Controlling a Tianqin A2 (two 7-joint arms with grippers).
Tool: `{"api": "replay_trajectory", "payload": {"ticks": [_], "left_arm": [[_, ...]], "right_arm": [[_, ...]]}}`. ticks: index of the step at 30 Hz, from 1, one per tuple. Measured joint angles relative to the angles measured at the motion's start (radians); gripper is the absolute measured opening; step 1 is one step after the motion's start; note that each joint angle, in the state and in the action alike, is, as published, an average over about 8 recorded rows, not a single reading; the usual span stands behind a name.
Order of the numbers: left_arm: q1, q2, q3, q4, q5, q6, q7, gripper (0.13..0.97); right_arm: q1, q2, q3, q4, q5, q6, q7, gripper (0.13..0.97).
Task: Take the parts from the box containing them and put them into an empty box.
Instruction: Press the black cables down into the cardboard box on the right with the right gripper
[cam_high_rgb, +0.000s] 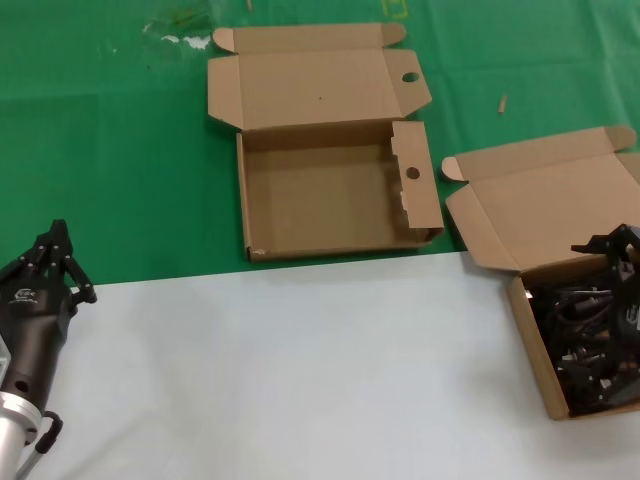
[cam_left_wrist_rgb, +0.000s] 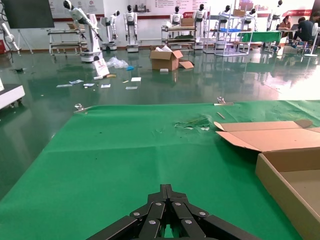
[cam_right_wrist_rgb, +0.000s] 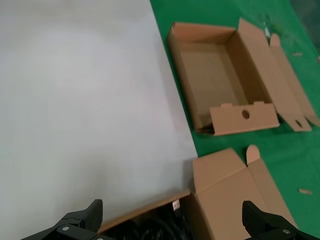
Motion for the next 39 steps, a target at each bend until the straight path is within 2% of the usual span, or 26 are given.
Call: {"api": "replay_trajectory", "payload": {"ticks": [4, 8, 19, 30, 39], "left_arm": [[0.0, 0.0, 0.0, 0.0, 0.0, 0.0, 0.0, 0.14], [0.0, 0.0, 0.0, 0.0, 0.0, 0.0, 0.0, 0.14], [0.0, 0.0, 0.0, 0.0, 0.0, 0.0, 0.0, 0.14], [0.0, 0.0, 0.0, 0.0, 0.0, 0.0, 0.0, 0.14], [0.0, 0.0, 0.0, 0.0, 0.0, 0.0, 0.0, 0.14]], "right_arm": [[-0.087, -0.019, 0.1, -0.003, -0.09, -0.043, 0.05, 0.966], [-0.152, -0.041, 0.193, -0.013, -0.139, -0.103, 0.049, 0.966], [-0.216, -0.126, 0.403, -0.032, -0.183, -0.284, 0.023, 0.966], [-0.293, -0.216, 0.555, -0.03, -0.199, -0.324, 0.067, 0.966], [-0.335, -0.233, 0.631, -0.04, -0.213, -0.378, 0.044, 0.966]]}}
